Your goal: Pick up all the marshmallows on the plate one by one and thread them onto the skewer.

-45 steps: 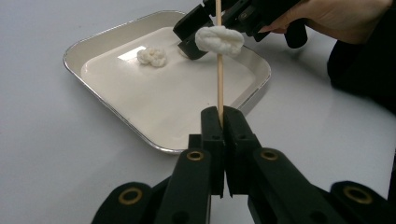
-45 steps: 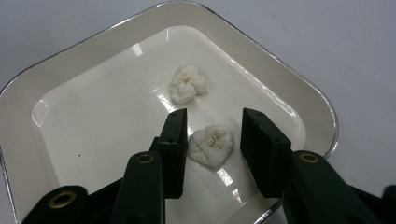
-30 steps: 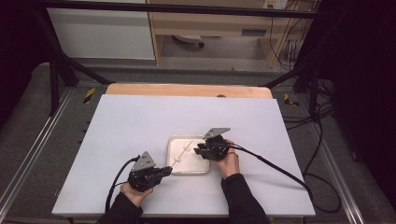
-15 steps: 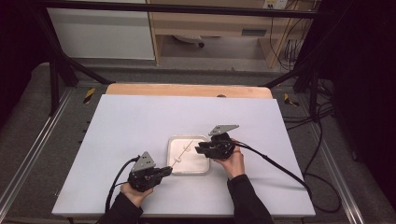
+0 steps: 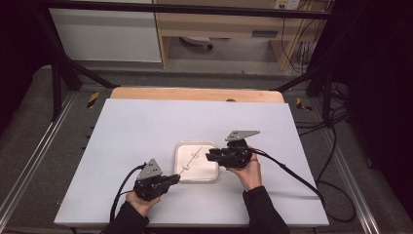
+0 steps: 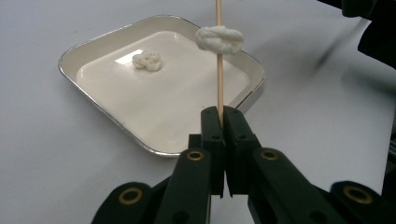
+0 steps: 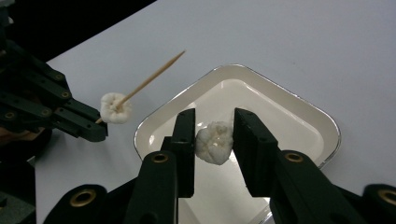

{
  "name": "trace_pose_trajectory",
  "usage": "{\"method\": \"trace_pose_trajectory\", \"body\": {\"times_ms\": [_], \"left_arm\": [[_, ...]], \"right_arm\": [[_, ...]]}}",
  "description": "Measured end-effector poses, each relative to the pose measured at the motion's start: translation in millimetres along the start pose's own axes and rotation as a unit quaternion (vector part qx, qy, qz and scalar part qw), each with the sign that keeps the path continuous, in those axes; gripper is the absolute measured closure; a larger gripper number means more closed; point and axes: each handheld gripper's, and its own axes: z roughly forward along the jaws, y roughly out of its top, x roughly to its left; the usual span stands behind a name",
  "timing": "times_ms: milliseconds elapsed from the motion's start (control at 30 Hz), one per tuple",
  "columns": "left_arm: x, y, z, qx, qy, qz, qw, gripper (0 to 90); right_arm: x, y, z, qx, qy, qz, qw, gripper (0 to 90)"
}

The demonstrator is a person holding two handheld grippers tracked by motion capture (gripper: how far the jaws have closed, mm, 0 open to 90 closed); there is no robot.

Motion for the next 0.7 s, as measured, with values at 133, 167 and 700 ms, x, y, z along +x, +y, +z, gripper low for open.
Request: {"method": "trace_pose_trajectory", "body": {"times_ms": [133,167,700], "left_arm": [[-0.4,0.0,-0.3,-0.002,-0.002,0.001,1.0000,87.7],[-0.5,0.1,-0.4,-0.002,-0.003,0.001,1.0000,87.7],[-2.4,0.5,-0.6,-0.005,-0.007,0.005,1.0000,87.7]], "right_arm": [[0.8,1.5,-9.8,-0.014,0.005,0.010,0.9998,70.4],[0.7,2.1,-12.8,-0.019,0.007,0.012,0.9997,70.4],[3.1,12.6,-35.7,-0.068,0.030,0.032,0.9967,70.9]]}}
